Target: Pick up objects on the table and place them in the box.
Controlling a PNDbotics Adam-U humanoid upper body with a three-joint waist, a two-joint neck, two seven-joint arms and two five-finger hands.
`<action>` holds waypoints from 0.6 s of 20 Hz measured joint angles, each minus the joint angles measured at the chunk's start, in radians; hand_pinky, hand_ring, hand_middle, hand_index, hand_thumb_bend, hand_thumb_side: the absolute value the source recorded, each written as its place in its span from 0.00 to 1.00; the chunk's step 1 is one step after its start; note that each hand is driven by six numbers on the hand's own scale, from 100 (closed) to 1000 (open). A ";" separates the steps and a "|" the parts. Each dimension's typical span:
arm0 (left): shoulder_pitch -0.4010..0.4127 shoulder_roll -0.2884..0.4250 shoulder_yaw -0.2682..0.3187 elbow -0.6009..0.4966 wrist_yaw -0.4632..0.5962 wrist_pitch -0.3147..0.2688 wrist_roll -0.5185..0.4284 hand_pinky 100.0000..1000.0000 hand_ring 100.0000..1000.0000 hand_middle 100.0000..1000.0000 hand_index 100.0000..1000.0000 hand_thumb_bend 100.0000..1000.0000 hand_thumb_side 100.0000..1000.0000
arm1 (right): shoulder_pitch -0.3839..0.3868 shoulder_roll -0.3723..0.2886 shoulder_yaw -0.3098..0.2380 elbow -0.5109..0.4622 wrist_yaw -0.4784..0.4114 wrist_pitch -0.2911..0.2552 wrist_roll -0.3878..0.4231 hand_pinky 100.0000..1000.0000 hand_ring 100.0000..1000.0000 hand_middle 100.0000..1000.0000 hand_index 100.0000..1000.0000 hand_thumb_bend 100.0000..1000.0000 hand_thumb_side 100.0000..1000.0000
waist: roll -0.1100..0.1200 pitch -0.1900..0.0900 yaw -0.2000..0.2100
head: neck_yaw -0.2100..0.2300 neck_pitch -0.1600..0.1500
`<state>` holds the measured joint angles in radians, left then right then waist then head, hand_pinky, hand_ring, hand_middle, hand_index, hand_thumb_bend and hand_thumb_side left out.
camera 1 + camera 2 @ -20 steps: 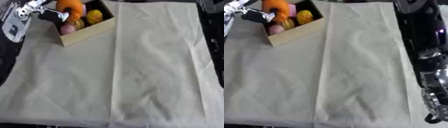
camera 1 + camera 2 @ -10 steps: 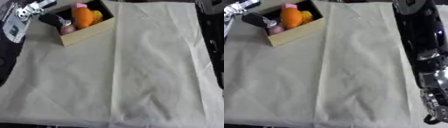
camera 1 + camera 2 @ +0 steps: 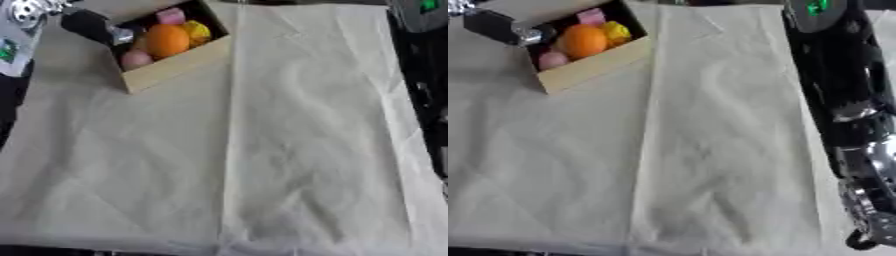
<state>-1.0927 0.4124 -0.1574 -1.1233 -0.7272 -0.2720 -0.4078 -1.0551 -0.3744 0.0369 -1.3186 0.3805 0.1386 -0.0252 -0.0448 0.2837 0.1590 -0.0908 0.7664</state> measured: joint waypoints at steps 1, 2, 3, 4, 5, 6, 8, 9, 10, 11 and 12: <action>0.008 0.006 0.007 -0.036 0.028 0.014 0.023 0.86 0.86 0.80 0.88 0.00 0.19 | 0.000 0.000 0.000 -0.002 -0.001 0.000 0.000 0.82 0.83 0.62 0.87 0.00 0.41 | 0.000 0.000 0.000 | -0.001 0.000; 0.023 0.015 0.017 -0.084 0.070 0.033 0.056 0.85 0.85 0.79 0.86 0.00 0.21 | 0.000 0.000 0.000 -0.006 -0.001 -0.001 -0.001 0.82 0.83 0.62 0.87 0.00 0.41 | 0.000 0.000 0.001 | -0.001 0.000; 0.041 0.025 0.027 -0.137 0.118 0.052 0.095 0.85 0.84 0.78 0.85 0.00 0.26 | 0.000 0.000 0.000 -0.012 -0.003 -0.003 -0.003 0.82 0.83 0.62 0.87 0.00 0.41 | 0.000 0.000 0.002 | -0.004 0.000; 0.065 0.038 0.038 -0.195 0.176 0.071 0.140 0.85 0.83 0.77 0.84 0.00 0.31 | 0.000 -0.001 0.000 -0.018 -0.003 -0.005 -0.006 0.82 0.83 0.62 0.87 0.00 0.42 | 0.000 0.000 0.004 | -0.006 0.000; 0.094 0.053 0.048 -0.257 0.241 0.090 0.188 0.84 0.82 0.76 0.84 0.00 0.35 | 0.000 -0.002 0.000 -0.025 -0.004 -0.008 -0.009 0.82 0.83 0.63 0.87 0.00 0.42 | 0.000 0.000 0.004 | -0.009 0.000; 0.128 0.069 0.058 -0.316 0.308 0.107 0.236 0.84 0.82 0.76 0.83 0.00 0.39 | 0.000 -0.005 -0.001 -0.033 -0.004 -0.009 -0.012 0.82 0.83 0.63 0.87 0.00 0.42 | 0.000 0.000 0.005 | -0.011 0.000; 0.215 0.105 0.082 -0.445 0.459 0.142 0.342 0.83 0.80 0.75 0.83 0.00 0.46 | 0.001 -0.014 -0.006 -0.051 -0.006 -0.014 -0.020 0.82 0.83 0.63 0.87 0.00 0.43 | 0.000 0.000 0.005 | -0.016 0.000; 0.260 0.120 0.096 -0.504 0.530 0.159 0.392 0.82 0.80 0.75 0.83 0.00 0.49 | 0.002 -0.020 -0.006 -0.060 -0.009 -0.015 -0.024 0.81 0.83 0.63 0.87 0.00 0.43 | 0.000 0.000 0.006 | -0.018 0.000; 0.304 0.132 0.111 -0.559 0.597 0.174 0.442 0.82 0.80 0.74 0.83 0.00 0.51 | 0.006 -0.025 -0.007 -0.068 -0.013 -0.017 -0.028 0.81 0.83 0.63 0.87 0.00 0.43 | 0.000 0.000 0.007 | -0.019 0.000; 0.347 0.140 0.128 -0.609 0.655 0.185 0.490 0.82 0.79 0.74 0.83 0.00 0.52 | 0.010 -0.029 -0.007 -0.077 -0.016 -0.018 -0.031 0.81 0.83 0.64 0.87 0.00 0.43 | 0.000 0.000 0.008 | -0.020 0.000; 0.391 0.144 0.144 -0.654 0.710 0.193 0.537 0.81 0.79 0.74 0.83 0.00 0.55 | 0.013 -0.032 -0.009 -0.086 -0.019 -0.020 -0.034 0.81 0.83 0.64 0.87 0.00 0.44 | 0.000 0.000 0.008 | -0.022 0.000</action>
<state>-0.7013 0.5565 -0.0137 -1.7778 -0.0170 -0.0789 0.1287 -1.0418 -0.4069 0.0283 -1.4042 0.3613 0.1185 -0.0594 -0.0448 0.2837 0.1669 -0.1124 0.7665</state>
